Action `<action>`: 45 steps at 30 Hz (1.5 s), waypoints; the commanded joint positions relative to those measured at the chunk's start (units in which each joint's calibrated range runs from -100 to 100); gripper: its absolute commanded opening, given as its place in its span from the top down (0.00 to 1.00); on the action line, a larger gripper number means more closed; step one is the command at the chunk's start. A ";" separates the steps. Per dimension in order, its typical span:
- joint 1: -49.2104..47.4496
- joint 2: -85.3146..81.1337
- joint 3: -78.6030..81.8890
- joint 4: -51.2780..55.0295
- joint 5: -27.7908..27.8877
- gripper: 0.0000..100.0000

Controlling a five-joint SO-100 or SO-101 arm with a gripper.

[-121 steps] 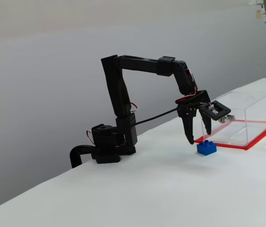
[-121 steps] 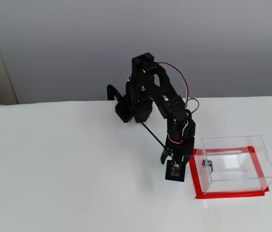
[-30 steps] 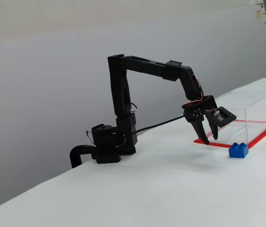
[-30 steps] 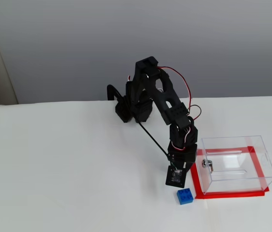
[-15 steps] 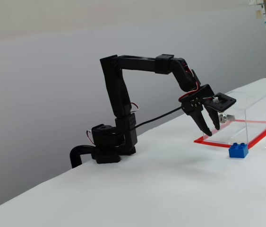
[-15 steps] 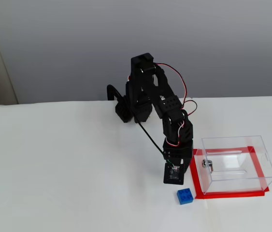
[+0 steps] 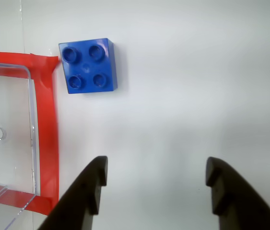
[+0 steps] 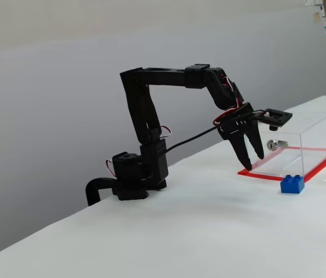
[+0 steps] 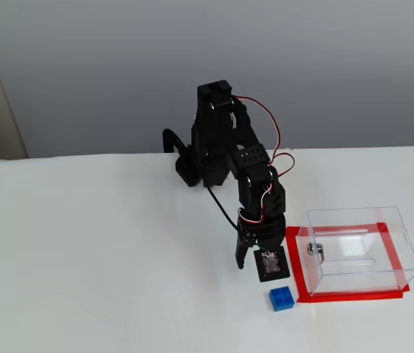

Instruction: Pick the blue lego brick and place it into the transparent box

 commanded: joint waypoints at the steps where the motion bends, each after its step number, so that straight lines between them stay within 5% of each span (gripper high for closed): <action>1: 0.15 -1.47 -3.99 -3.54 1.40 0.77; 45: -6.13 22.04 -19.45 -10.59 -0.64 0.77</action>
